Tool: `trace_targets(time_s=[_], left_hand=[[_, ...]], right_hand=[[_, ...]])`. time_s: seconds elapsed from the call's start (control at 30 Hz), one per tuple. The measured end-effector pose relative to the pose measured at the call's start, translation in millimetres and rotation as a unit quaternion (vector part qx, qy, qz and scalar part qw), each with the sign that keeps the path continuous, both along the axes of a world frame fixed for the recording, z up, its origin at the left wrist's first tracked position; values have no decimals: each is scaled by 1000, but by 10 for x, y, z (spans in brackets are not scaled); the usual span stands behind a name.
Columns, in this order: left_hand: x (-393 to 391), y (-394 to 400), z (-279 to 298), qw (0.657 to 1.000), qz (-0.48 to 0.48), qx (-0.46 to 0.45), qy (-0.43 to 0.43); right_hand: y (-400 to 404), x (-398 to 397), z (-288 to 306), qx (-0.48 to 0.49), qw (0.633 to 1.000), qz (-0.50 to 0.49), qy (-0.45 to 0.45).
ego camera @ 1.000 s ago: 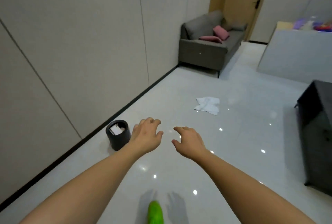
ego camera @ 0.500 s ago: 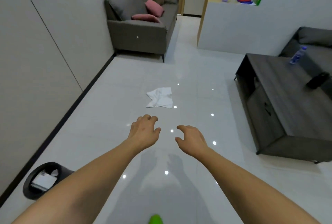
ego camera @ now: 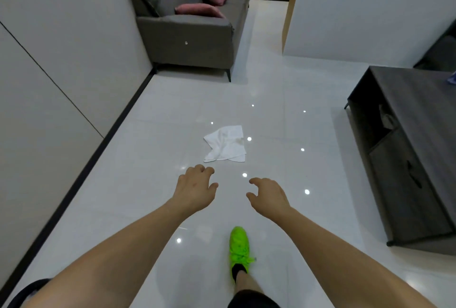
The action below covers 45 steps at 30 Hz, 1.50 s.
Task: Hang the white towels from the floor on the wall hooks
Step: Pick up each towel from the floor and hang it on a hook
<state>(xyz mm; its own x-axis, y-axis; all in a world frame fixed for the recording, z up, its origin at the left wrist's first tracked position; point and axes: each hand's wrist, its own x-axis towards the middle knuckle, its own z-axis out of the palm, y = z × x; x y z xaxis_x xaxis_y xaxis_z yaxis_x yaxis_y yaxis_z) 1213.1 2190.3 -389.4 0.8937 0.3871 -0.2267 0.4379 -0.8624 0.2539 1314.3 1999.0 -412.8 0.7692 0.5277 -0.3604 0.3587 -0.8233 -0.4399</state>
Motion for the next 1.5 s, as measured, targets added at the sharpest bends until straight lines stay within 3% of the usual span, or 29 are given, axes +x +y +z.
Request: trace_targets(time_s=[0.43, 0.87, 1.07, 1.27, 1.5], left_hand=[[2165, 1286, -354, 994, 82, -41, 54], [3658, 2229, -1721, 979, 74, -132, 139], [4258, 2859, -2828, 960, 96, -178, 193], [4687, 3364, -4323, 941, 153, -197, 228], [4478, 3416, -5971, 925, 180, -212, 258]], right_hand=[[1260, 2411, -418, -31, 995, 4, 93], [2079, 3673, -1670, -117, 976, -37, 179], [2758, 4255, -2719, -153, 958, -66, 232], [3338, 4643, -4258, -161, 952, -22, 260], [3734, 4776, -6159, -165, 958, 20, 236]])
